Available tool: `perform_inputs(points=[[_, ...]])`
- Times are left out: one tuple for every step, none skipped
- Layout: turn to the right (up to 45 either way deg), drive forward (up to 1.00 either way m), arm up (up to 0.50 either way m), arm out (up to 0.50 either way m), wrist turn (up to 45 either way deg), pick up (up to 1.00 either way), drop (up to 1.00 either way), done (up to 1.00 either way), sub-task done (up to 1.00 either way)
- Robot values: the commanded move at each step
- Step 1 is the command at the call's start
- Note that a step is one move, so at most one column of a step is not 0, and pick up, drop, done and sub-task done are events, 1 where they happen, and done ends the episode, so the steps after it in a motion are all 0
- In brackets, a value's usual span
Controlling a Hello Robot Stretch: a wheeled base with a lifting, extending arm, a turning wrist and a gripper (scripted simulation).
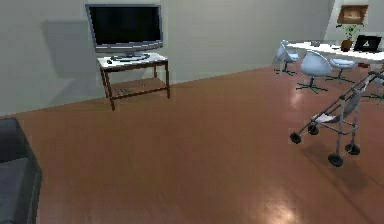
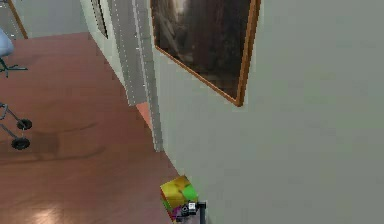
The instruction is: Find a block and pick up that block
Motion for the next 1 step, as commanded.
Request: perform_inputs(points=[[0.0, 0.0, 0.0, 0.0, 45.0, 0.0, 0.0, 0.0, 0.0]])
